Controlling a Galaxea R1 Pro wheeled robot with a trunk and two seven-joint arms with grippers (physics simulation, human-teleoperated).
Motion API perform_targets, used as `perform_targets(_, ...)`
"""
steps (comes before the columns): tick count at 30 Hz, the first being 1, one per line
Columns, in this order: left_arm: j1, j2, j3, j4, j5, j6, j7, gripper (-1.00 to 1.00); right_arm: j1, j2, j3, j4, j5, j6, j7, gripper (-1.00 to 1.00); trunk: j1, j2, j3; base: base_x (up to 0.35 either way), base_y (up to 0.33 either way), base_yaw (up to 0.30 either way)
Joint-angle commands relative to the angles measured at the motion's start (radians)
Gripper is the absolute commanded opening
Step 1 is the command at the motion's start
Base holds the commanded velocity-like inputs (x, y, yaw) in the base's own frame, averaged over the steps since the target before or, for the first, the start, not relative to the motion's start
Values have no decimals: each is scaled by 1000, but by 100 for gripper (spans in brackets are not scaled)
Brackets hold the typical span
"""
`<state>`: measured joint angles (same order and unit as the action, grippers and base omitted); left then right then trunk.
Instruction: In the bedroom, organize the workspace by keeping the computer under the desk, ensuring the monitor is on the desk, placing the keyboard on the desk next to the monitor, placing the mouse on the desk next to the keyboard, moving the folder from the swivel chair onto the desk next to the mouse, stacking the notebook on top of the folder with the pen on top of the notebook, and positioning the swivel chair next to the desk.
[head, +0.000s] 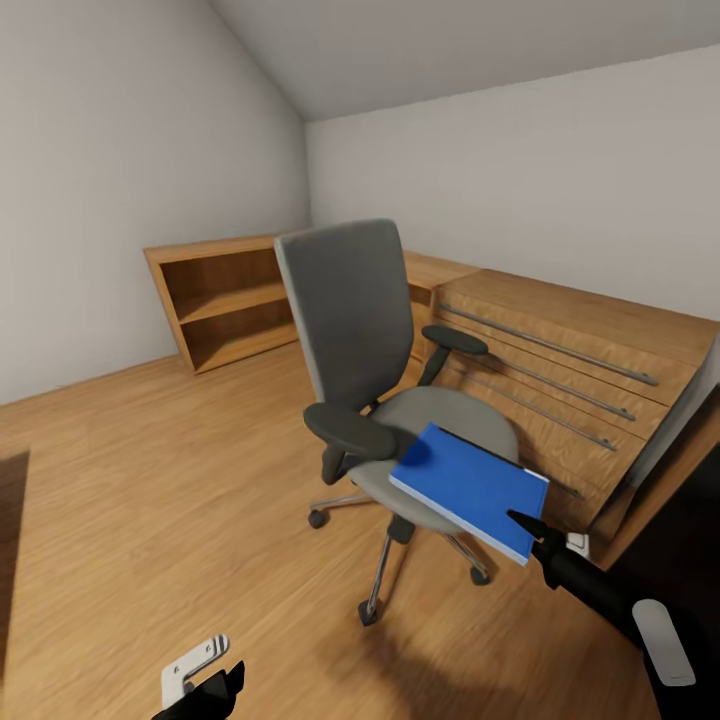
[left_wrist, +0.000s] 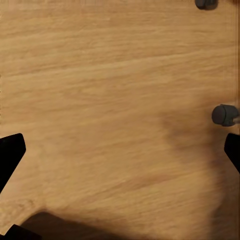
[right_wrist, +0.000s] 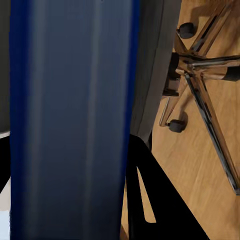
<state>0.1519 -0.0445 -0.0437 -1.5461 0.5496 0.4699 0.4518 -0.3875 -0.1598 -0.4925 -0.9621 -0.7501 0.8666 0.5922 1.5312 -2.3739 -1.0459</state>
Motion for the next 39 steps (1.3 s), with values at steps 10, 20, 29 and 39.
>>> perform_targets(10, 0, -1, -2, 3, 8, 0, 14, 100, -1, -1, -3, -1, 5, 5, 7, -100, -39, 70, 31, 0, 0, 0)
perform_targets(20, 0, -1, -2, 4, 6, -12, 19, 100, -1, -4, -5, -2, 2, 5, 10, -100, -77, 140, 62, -16, 0, 0)
perform_targets(29, 0, -2, -3, 4, 7, -13, 19, 100, -1, -7, -7, -3, 0, 6, 12, -100, -111, 203, 90, -270, -107, 0)
perform_targets(39, 0, -3, -4, 5, 7, -13, 18, 100, -1, -13, -19, -3, 1, 4, 10, -100, -150, 273, 122, -107, -66, 0)
